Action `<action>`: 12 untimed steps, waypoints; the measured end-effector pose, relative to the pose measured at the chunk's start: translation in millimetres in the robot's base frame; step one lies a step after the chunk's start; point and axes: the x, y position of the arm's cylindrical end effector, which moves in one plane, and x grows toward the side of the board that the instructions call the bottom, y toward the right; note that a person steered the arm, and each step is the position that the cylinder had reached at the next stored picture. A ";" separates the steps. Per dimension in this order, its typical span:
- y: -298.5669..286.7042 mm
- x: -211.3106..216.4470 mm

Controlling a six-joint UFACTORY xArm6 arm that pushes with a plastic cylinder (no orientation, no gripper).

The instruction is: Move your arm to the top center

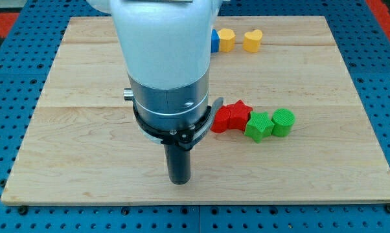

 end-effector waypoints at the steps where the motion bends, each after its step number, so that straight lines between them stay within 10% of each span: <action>1: 0.0 0.0; 8: 9.3 -12.6; 12: -68.7 -243.1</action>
